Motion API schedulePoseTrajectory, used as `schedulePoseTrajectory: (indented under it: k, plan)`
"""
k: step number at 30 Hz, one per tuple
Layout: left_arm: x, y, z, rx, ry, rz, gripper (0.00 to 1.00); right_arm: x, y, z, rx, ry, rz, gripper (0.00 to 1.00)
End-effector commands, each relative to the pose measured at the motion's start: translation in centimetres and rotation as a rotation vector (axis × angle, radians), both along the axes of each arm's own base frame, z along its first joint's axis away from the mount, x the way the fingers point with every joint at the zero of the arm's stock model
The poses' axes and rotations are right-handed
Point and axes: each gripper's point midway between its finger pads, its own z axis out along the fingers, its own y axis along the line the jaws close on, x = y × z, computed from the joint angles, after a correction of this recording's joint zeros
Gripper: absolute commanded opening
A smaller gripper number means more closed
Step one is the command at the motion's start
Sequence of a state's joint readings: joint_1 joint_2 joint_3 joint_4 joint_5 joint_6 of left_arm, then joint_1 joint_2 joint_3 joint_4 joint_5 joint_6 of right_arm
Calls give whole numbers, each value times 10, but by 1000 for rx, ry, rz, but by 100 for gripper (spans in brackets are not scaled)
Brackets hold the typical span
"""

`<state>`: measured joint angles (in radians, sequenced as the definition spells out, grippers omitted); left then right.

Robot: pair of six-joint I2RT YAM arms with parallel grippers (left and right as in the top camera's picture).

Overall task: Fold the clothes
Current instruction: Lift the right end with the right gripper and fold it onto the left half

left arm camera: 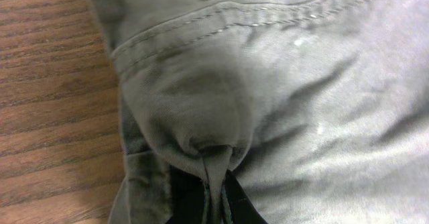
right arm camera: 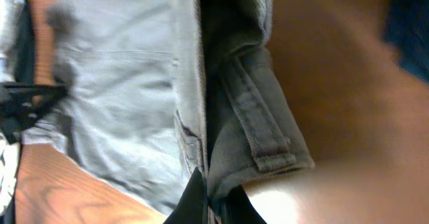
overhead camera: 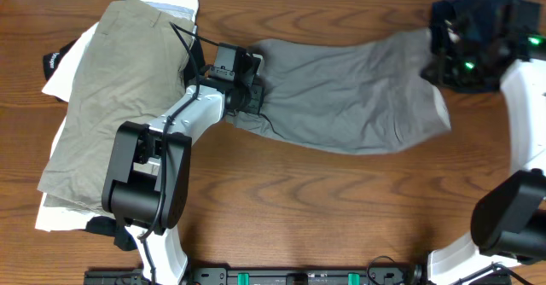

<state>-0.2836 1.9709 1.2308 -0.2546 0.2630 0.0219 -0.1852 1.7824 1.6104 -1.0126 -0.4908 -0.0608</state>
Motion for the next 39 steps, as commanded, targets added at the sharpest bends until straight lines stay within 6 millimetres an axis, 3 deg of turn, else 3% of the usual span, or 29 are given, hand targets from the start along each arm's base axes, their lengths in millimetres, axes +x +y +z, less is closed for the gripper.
schedulePoseTrajectory:
  k: [1,5,10,17,20,24,31,39]
  plan:
    - [1,-5,8,-12,-11,8,6,17,46,31,62,-91,42,1]
    - [-2,-11,8,-12,-11,-8,6,34,102,46,108,-180,95,1]
    - [-4,-17,8,-12,-11,-22,6,42,173,60,148,-268,168,1]
    - [-5,-18,8,-12,-11,-23,6,42,247,45,158,-291,217,1]
    - [-5,-18,8,-11,-11,-23,6,43,260,33,158,-278,225,1]
    - [-2,-11,13,-11,-18,-8,9,45,261,27,161,-264,220,1]
    - [2,17,57,-25,-74,55,97,45,261,27,160,-263,219,1]
    - [1,67,112,-21,-147,210,98,44,263,25,160,-260,225,1]
